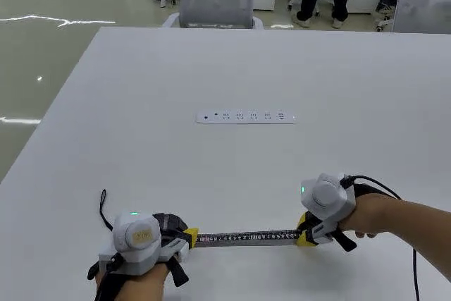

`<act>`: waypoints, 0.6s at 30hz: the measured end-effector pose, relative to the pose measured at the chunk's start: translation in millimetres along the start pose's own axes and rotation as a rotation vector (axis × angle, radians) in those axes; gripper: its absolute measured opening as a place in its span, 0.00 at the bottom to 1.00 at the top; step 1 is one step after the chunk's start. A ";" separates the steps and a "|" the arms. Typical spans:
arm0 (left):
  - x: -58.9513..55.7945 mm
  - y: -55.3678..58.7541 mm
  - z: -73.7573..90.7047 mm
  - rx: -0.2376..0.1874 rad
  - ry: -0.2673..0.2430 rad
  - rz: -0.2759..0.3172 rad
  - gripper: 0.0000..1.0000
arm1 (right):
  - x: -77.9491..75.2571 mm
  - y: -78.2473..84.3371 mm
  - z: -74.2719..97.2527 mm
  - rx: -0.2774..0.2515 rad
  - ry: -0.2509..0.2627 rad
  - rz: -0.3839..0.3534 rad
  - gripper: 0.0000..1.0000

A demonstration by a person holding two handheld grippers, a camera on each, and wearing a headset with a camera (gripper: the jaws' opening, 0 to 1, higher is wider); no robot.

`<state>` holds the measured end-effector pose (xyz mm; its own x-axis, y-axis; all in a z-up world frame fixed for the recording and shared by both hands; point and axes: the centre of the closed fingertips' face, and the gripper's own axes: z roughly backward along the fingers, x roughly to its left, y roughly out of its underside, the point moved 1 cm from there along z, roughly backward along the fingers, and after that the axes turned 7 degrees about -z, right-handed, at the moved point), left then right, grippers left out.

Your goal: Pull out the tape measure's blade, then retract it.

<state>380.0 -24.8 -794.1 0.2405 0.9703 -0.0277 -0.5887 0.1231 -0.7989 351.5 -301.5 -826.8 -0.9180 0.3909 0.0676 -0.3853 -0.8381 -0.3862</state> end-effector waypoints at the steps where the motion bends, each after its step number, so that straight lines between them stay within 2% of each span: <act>1: 0.6 1.1 -1.7 0.006 0.000 0.012 0.77 | -0.5 0.4 -0.5 0.003 0.001 0.000 0.14; 6: 1.8 2.9 -4.6 0.016 -0.008 0.036 0.76 | 0.5 -0.2 0.1 0.010 0.004 0.000 0.14; 10: 2.4 4.9 -6.3 0.025 -0.018 0.027 0.71 | 0.3 -0.2 -0.4 0.017 0.006 -0.003 0.13; 12: 1.3 4.1 -7.0 0.016 -0.008 0.055 0.70 | 0.1 0.2 -0.6 0.017 0.005 -0.016 0.13; 18: -2.8 3.4 -7.5 0.022 0.004 0.023 0.65 | -0.4 0.7 -0.8 0.025 0.006 -0.020 0.13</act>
<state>383.1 -28.7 -801.2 0.2298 0.9720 -0.0482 -0.6111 0.1056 -0.7845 351.7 -301.9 -827.9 -0.9095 0.4099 0.0691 -0.4057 -0.8392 -0.3621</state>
